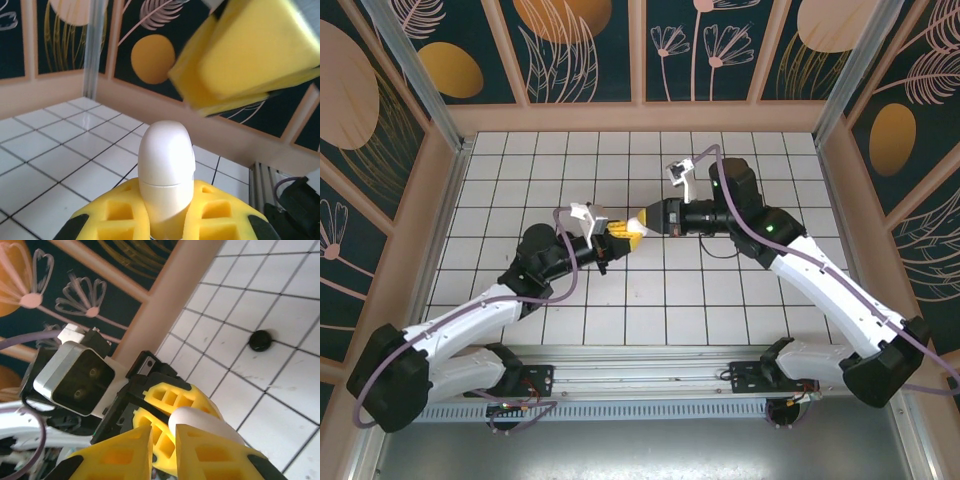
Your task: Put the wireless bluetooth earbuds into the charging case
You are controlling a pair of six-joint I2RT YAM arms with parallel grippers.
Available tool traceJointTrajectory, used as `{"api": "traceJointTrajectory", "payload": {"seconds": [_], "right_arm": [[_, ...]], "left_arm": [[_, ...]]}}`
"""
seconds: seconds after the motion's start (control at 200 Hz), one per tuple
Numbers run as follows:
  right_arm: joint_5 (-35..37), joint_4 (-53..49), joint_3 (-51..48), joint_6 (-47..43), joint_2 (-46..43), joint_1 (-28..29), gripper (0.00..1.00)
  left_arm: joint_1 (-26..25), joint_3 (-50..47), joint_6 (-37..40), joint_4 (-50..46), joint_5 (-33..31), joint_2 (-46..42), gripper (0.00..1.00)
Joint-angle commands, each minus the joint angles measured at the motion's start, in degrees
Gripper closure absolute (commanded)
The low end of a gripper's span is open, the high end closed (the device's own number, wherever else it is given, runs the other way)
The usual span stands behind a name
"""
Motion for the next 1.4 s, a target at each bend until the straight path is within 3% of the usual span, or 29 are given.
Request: {"api": "traceJointTrajectory", "payload": {"seconds": [0.0, 0.14, 0.345, 0.4, 0.55, 0.666, 0.871, 1.176, 1.246, 1.286, 1.396], "right_arm": [[12.94, -2.92, -2.15, -0.46, -2.46, -2.32, 0.72], [24.78, -2.17, -9.69, 0.29, -4.57, -7.12, 0.58], [38.3, 6.76, -21.83, -3.63, -8.44, -11.27, 0.42], [43.97, 8.12, -24.19, -3.77, -9.37, -12.43, 0.33], [54.33, 12.29, -30.0, -6.21, -10.48, -17.08, 0.11], [58.55, 16.69, -34.84, -7.52, -9.68, -22.48, 0.06], [60.2, 29.15, -43.48, -12.63, -10.19, -29.27, 0.03], [53.14, 54.42, -54.41, -22.83, -8.26, -33.8, 0.01], [48.64, 62.43, -57.95, -25.81, -7.78, -34.75, 0.01], [46.13, 66.98, -59.77, -27.29, -7.0, -35.07, 0.01], [43.61, 76.01, -62.44, -28.32, -3.69, -36.01, 0.01]], "left_arm": [[1.71, 0.05, -4.98, -0.75, -3.29, 4.32, 1.0], [2.74, 0.55, -8.2, -4.22, -6.95, 11.45, 0.98], [3.39, 4.11, -8.21, -8.41, -7.13, 24.51, 1.0], [3.47, 5.0, -8.77, -7.77, -6.93, 27.72, 0.99], [3.54, 10.33, -8.34, -12.2, -8.89, 35.83, 0.93], [3.53, 14.22, -6.6, -18.19, -13.59, 38.75, 0.84], [3.56, 18.06, -2.53, -26.62, -20.54, 37.47, 0.6], [6.41, 21.38, 4.56, -35.46, -31.63, 27.96, 0.35], [9.13, 20.13, 5.43, -34.69, -34.14, 24.77, 0.24], [11.13, 18.9, 5.23, -33.24, -35.86, 22.84, 0.03], [16.29, 11.02, 6.79, -22.5, -40.24, 16.03, 0.01]]}}
